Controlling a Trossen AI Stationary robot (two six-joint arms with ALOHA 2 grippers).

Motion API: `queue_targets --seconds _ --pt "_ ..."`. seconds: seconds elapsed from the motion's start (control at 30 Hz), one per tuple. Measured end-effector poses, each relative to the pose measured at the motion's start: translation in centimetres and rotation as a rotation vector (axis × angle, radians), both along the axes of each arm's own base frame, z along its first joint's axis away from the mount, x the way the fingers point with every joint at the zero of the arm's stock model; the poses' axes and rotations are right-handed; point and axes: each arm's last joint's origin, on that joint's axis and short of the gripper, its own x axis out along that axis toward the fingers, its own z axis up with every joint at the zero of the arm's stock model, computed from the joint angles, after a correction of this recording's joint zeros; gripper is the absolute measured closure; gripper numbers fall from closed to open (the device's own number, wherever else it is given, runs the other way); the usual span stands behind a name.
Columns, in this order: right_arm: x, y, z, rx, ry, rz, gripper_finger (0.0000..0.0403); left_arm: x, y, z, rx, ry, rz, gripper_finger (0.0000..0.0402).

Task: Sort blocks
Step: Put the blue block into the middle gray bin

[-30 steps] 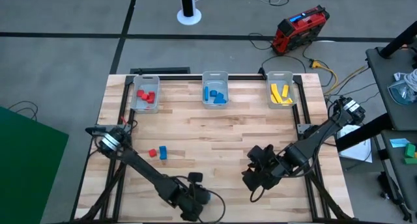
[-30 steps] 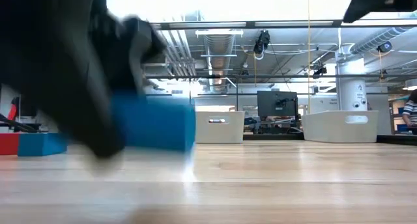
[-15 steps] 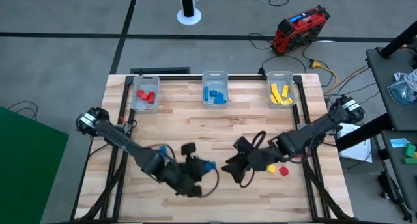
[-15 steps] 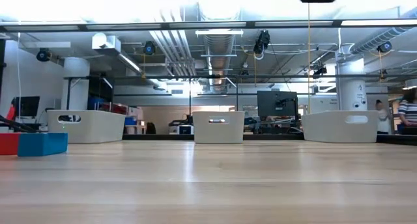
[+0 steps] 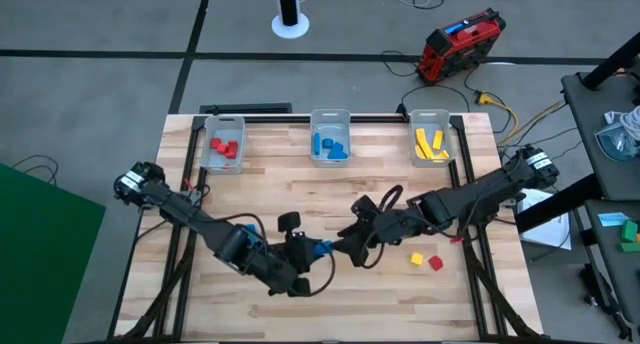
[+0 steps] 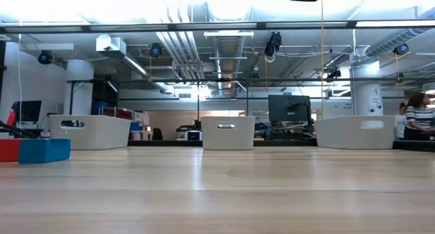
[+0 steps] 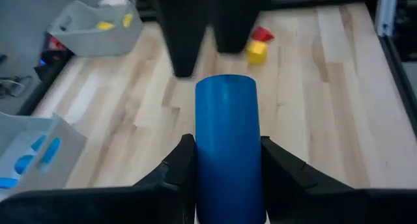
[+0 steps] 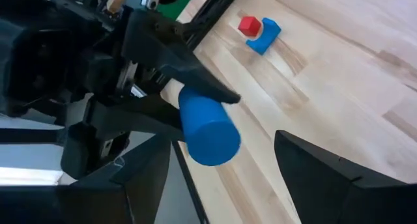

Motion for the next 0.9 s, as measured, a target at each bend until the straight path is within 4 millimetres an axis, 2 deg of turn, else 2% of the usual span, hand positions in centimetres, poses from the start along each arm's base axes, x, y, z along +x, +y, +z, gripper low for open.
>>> queue_targets --seconds 0.2,0.9 --pt "0.2 -0.4 0.0 0.022 0.008 0.022 0.0138 0.7 0.6 0.4 0.041 -0.046 0.012 0.0302" --pt "0.6 -0.8 0.4 0.008 -0.044 0.025 0.0184 1.6 1.3 1.0 0.065 -0.101 0.000 0.0302"
